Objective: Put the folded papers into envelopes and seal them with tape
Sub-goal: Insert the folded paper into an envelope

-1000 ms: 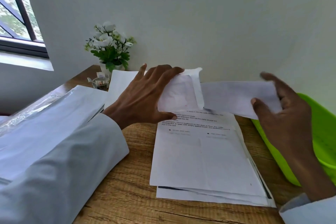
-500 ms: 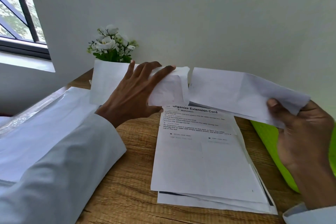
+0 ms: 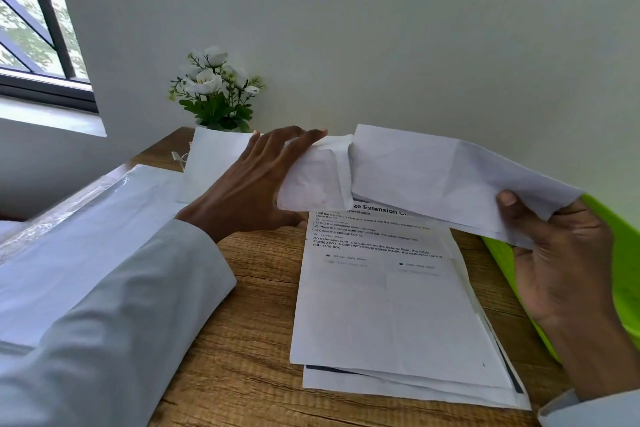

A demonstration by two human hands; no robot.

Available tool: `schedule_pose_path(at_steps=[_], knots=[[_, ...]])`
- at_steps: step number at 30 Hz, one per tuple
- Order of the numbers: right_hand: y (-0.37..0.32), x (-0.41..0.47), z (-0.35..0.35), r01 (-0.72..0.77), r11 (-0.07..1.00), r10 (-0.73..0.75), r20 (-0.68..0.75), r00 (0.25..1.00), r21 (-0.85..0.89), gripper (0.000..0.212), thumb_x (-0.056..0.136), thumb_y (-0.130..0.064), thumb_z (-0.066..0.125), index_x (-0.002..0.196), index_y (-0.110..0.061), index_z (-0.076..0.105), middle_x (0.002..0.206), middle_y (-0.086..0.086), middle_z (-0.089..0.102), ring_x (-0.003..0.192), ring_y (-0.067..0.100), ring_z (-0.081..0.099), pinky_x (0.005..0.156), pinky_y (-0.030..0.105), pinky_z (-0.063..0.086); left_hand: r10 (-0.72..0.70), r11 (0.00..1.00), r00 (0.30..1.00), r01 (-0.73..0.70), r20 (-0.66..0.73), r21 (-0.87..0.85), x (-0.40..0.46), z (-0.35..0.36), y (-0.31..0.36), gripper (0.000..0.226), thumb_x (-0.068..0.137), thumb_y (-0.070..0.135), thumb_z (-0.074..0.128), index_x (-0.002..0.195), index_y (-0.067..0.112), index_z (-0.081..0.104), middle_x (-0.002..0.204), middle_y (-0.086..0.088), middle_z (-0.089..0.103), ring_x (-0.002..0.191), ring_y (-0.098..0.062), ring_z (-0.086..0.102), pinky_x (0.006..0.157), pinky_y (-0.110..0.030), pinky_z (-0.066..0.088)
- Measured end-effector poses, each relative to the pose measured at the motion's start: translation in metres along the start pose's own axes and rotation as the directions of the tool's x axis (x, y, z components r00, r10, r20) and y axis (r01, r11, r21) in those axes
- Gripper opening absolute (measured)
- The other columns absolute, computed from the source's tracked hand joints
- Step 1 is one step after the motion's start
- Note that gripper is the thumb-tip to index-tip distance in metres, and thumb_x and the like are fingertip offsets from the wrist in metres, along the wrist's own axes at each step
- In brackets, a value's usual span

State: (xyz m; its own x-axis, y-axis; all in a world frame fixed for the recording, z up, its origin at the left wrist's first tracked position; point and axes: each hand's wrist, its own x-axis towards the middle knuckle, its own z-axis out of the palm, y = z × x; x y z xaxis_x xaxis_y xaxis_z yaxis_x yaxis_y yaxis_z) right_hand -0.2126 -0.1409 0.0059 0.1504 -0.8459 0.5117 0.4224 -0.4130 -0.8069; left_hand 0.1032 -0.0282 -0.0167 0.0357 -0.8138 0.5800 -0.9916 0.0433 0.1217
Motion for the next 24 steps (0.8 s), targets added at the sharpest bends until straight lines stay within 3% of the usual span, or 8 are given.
schedule_pose_path(at_steps=[3,8,11,14,19,24], knots=[[0.001,-0.001,0.002,-0.008,1.0,0.008,0.008,1.0,-0.03,0.026,0.071,-0.009,0.071,0.097,-0.015,0.07,0.087,-0.013,0.078,0.086,0.003,0.07,0.078,0.017,0.054,-0.02,0.999,1.0,0.02,0.002,-0.038,0.0,0.0,0.0,0.117,0.059,0.067,0.073,0.15,0.032,0.008,0.149,-0.01,0.028,0.132,-0.03,0.03,0.108,-0.056,0.034],[0.004,-0.001,-0.003,-0.079,0.989,0.086,0.051,0.995,-0.124,0.024,0.071,-0.008,0.074,0.093,-0.017,0.074,0.089,-0.01,0.078,0.086,0.007,0.071,0.077,0.019,0.057,-0.008,1.0,1.0,0.007,-0.02,-0.023,-0.001,-0.004,0.001,0.116,0.058,0.066,0.073,0.149,0.029,0.011,0.147,-0.013,0.032,0.129,-0.03,0.032,0.106,-0.056,0.036],[0.005,0.0,-0.005,-0.117,0.968,0.136,0.072,0.988,-0.223,0.02,0.081,-0.001,0.071,0.091,-0.018,0.075,0.085,-0.009,0.078,0.072,0.007,0.07,0.056,0.023,0.057,0.055,0.998,0.998,-0.055,-0.024,0.035,0.0,-0.007,0.003,0.115,0.059,0.065,0.073,0.149,0.026,0.013,0.143,-0.018,0.036,0.128,-0.028,0.028,0.106,-0.064,0.034],[0.006,-0.001,-0.007,-0.151,0.942,0.185,0.088,0.979,-0.3,0.016,0.084,-0.003,0.071,0.092,-0.016,0.074,0.08,-0.006,0.077,0.058,0.008,0.064,0.039,0.022,0.047,0.113,0.991,0.994,-0.112,-0.006,0.08,0.001,-0.008,0.006,0.113,0.059,0.064,0.073,0.148,0.024,0.016,0.14,-0.02,0.039,0.127,-0.028,0.028,0.107,-0.065,0.032],[0.008,-0.004,0.0,-0.16,0.935,0.208,0.123,0.97,-0.315,0.015,0.085,-0.005,0.071,0.093,-0.017,0.074,0.078,-0.009,0.078,0.059,0.006,0.067,0.042,0.021,0.051,0.167,0.981,0.984,-0.172,0.061,0.093,0.001,-0.003,0.014,0.112,0.063,0.068,0.072,0.149,0.026,0.015,0.142,-0.017,0.039,0.131,-0.028,0.027,0.114,-0.057,0.015],[0.016,-0.012,0.016,-0.204,0.919,0.268,0.157,0.951,-0.337,0.015,0.086,-0.008,0.072,0.096,-0.019,0.074,0.085,-0.008,0.079,0.066,0.009,0.072,0.047,0.025,0.055,0.237,0.959,0.968,-0.246,0.083,0.14,0.006,0.007,0.036,0.11,0.064,0.068,0.072,0.15,0.027,0.017,0.142,-0.015,0.039,0.13,-0.029,0.03,0.115,-0.051,0.01]])
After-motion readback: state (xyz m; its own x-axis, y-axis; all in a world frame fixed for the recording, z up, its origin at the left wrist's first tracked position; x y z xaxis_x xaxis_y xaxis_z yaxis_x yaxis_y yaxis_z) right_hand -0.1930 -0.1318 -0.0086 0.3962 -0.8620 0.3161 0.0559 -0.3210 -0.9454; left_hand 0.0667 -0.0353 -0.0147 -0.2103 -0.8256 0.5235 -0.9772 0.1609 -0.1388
